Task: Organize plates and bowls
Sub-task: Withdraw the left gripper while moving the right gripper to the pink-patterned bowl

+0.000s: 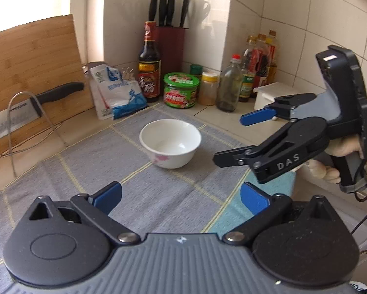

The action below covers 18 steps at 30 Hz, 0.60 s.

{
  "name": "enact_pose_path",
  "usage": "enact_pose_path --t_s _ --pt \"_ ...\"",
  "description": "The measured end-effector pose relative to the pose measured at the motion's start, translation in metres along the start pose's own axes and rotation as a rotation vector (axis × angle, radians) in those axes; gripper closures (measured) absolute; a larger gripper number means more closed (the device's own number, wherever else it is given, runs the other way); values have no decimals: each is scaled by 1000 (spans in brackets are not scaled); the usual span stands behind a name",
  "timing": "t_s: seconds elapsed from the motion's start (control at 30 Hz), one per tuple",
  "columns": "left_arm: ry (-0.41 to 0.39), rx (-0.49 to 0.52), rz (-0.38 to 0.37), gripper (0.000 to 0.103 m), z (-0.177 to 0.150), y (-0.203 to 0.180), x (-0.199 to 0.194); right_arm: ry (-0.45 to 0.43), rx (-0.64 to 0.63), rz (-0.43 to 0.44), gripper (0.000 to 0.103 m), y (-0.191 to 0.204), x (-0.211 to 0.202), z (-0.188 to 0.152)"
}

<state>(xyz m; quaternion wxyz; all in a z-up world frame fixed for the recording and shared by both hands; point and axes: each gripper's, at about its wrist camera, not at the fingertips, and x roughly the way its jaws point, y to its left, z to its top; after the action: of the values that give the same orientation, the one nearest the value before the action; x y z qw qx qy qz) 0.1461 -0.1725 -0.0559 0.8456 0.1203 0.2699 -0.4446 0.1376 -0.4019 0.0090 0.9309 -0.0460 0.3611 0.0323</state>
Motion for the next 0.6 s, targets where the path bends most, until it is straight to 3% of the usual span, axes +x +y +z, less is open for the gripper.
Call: enact_pose_path --t_s 0.1,0.23,0.33,0.6 --pt "-34 29 37 1 3 -14 13 -1 -3 -6 0 -13 3 1" --pt "-13 19 36 1 9 -20 30 -2 -14 -10 0 -28 6 4" --pt "2 36 112 1 11 -28 45 1 -23 -11 0 -37 11 8" --pt "-46 -14 268 1 12 -36 80 38 -40 52 0 -53 40 26"
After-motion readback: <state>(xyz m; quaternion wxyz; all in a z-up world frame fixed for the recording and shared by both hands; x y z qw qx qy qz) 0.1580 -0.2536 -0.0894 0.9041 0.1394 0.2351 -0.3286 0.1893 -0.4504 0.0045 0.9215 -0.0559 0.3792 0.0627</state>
